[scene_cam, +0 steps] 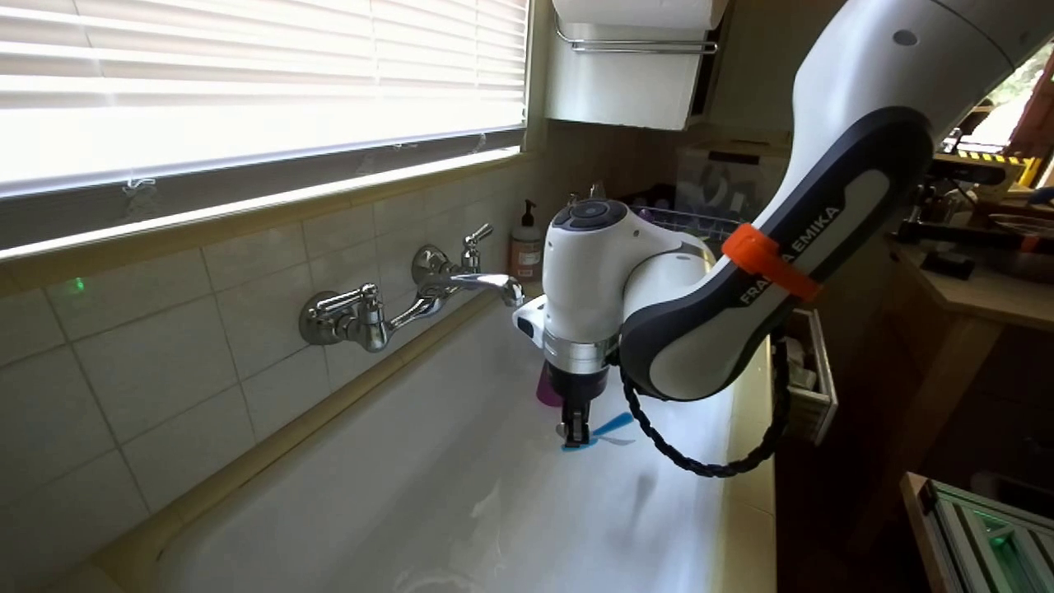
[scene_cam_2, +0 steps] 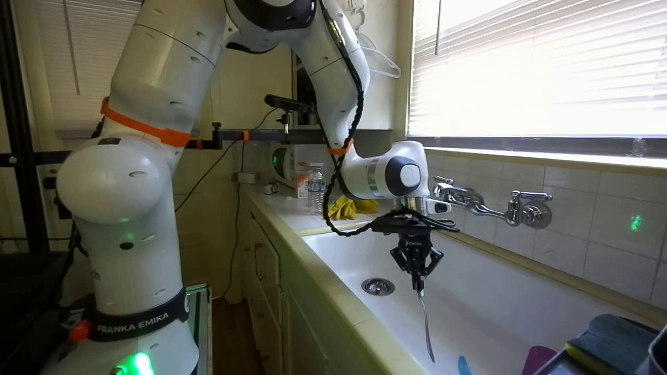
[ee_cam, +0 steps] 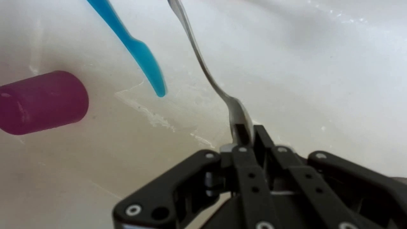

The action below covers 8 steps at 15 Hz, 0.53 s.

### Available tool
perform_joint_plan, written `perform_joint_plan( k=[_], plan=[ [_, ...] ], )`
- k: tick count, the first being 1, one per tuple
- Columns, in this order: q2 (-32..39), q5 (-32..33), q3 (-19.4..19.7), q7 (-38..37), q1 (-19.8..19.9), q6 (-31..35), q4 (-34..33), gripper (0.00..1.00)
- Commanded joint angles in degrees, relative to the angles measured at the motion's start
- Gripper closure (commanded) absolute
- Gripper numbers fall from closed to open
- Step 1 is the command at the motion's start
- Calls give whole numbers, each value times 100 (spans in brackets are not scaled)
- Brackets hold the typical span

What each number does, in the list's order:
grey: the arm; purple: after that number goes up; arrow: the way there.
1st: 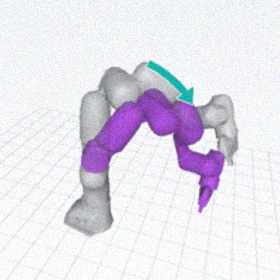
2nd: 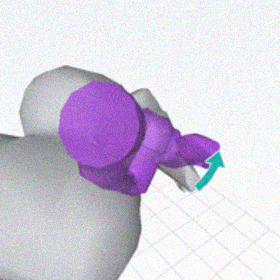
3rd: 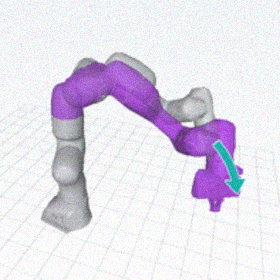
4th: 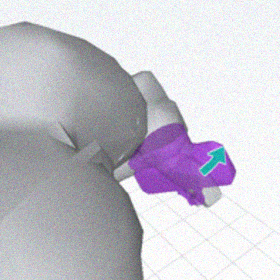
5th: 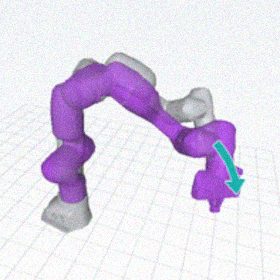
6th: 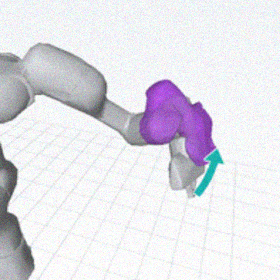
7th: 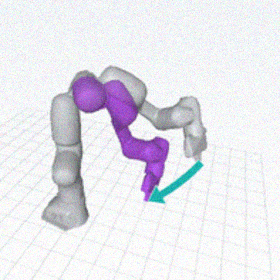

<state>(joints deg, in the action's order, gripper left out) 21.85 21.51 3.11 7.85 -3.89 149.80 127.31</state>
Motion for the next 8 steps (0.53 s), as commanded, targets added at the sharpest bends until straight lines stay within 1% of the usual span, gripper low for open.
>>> perform_joint_plan(
  k=[1,8],
  plan=[
    [252,175,78,-186,-111,-355,-226,98],
    [647,311,119,-215,-209,-605,-606,98]
  ],
)
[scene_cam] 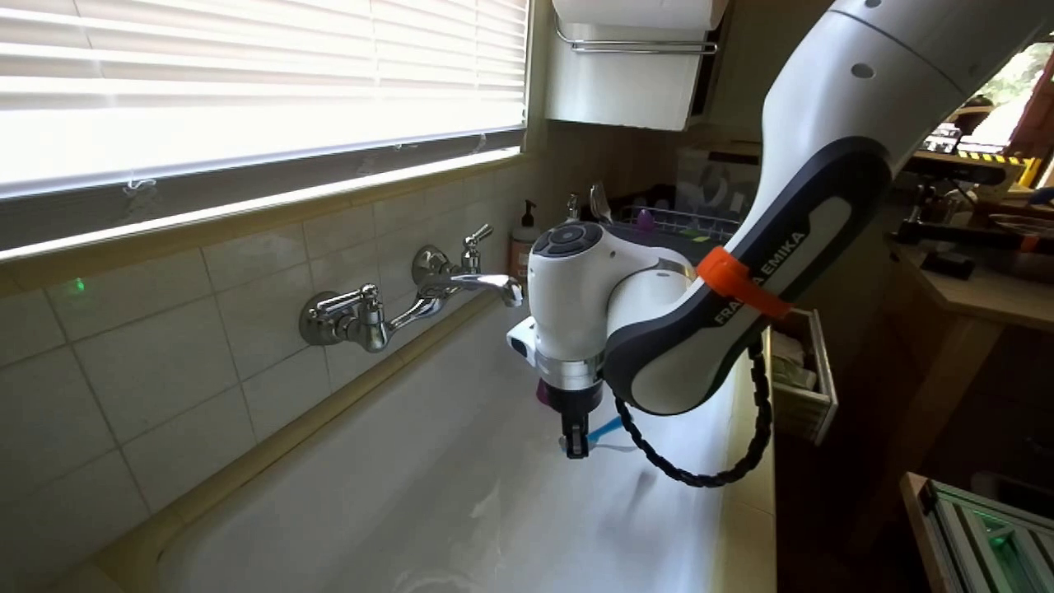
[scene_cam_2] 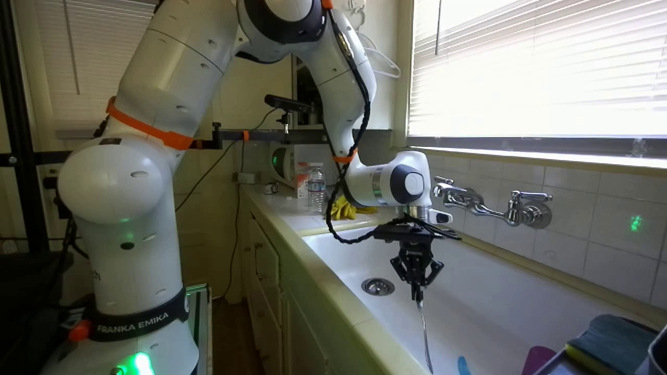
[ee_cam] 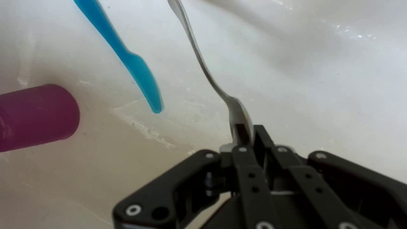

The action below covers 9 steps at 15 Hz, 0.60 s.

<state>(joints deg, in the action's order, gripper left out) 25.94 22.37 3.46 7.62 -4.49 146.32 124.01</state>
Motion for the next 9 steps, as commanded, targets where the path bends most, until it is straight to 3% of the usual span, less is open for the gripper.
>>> perform_joint_plan(
  k=[1,9],
  plan=[
    [289,237,78,-180,-164,-314,-332,98],
    [684,567,153,-199,-323,-402,-662,98]
  ],
)
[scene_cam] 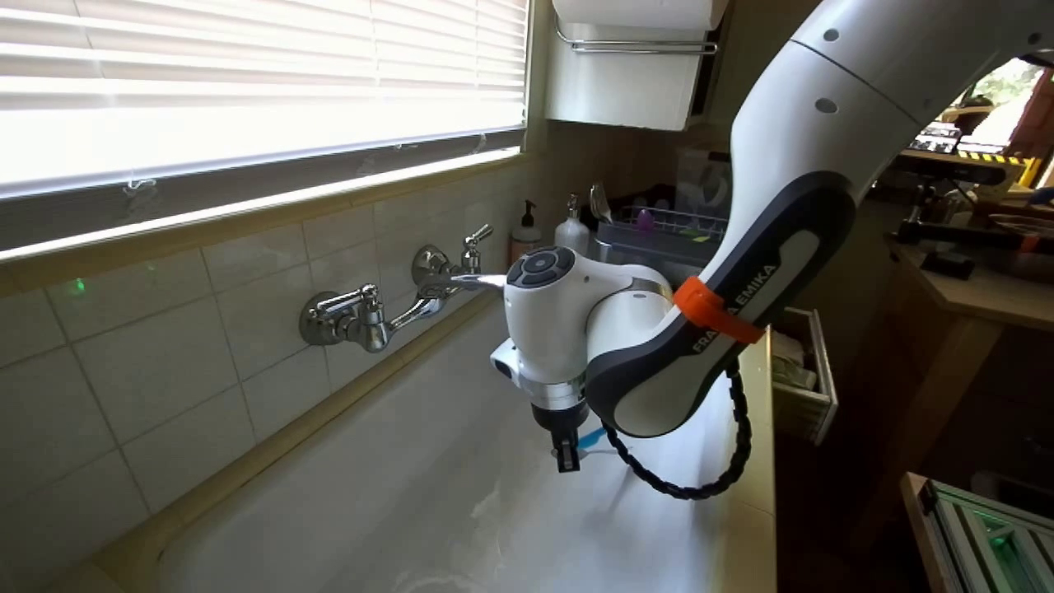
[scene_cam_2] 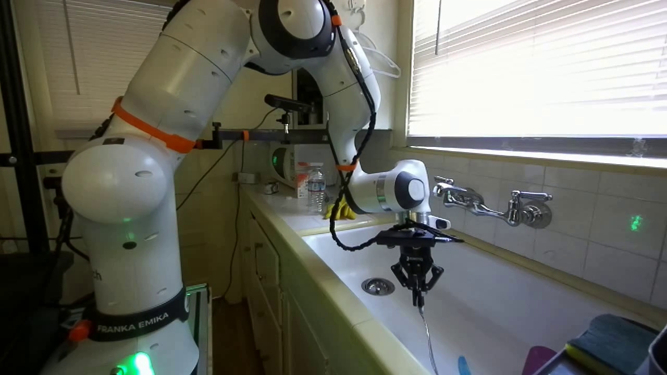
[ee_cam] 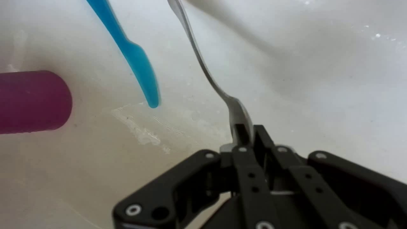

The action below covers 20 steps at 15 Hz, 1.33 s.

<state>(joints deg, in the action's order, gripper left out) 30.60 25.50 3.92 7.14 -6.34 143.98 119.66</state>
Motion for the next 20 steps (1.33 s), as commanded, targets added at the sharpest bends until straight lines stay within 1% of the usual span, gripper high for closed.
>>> perform_joint_plan(
  k=[1,7,13,20],
  plan=[
    [272,316,133,-157,-156,-123,-262,97],
    [432,468,135,-130,-229,-102,-377,98],
    [596,708,137,-61,-405,-148,-559,98],
    [971,1284,190,-22,-519,-106,-1117,98]
  ],
)
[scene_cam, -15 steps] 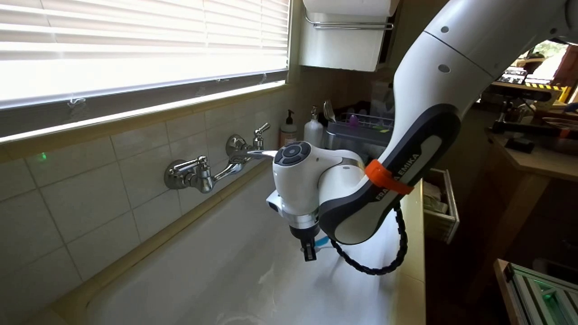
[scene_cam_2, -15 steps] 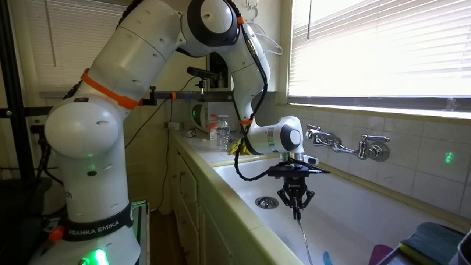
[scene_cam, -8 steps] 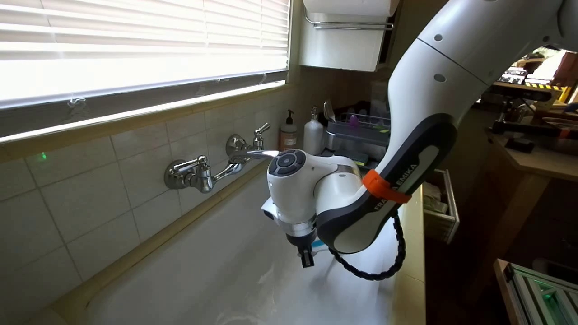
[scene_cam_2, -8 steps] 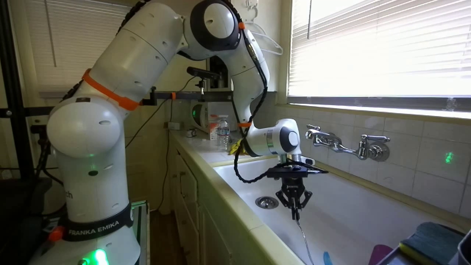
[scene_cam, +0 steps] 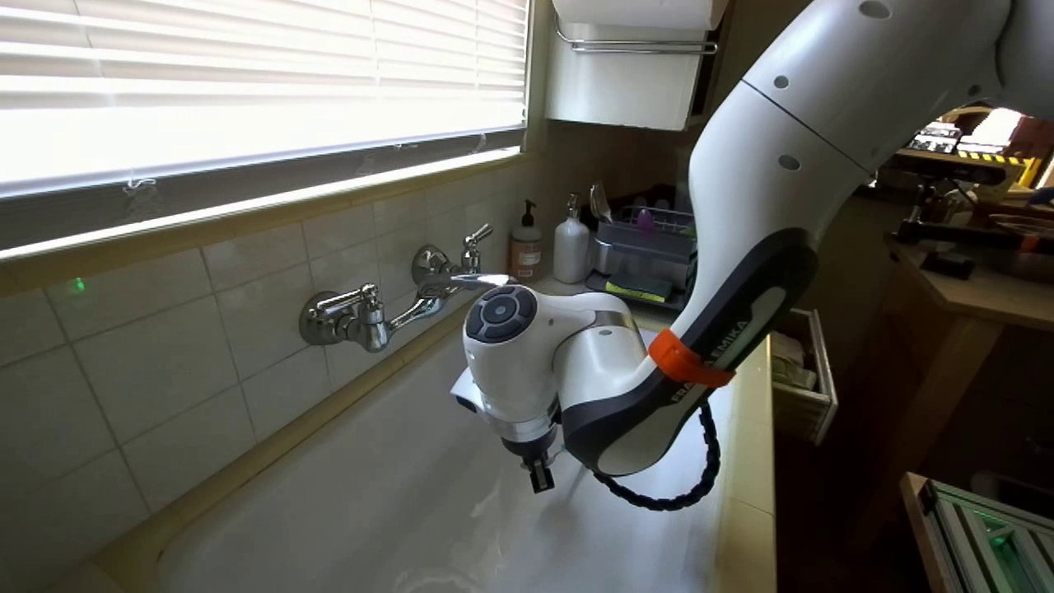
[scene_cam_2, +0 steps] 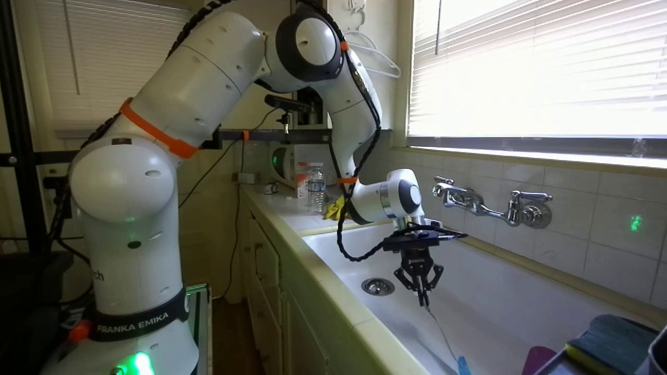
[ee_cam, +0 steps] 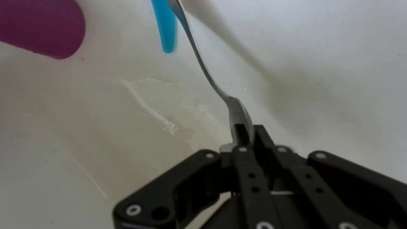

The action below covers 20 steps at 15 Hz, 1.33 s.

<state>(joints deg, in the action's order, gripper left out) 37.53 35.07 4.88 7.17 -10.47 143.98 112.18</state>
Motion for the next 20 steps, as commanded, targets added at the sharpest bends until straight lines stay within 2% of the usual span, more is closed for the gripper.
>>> perform_joint_plan(
  k=[1,9,20],
  plan=[
    [341,423,104,-31,-112,-99,-462,98],
    [657,850,-73,110,-21,166,-907,98],
    [739,640,-417,571,145,513,-897,98]
  ],
)
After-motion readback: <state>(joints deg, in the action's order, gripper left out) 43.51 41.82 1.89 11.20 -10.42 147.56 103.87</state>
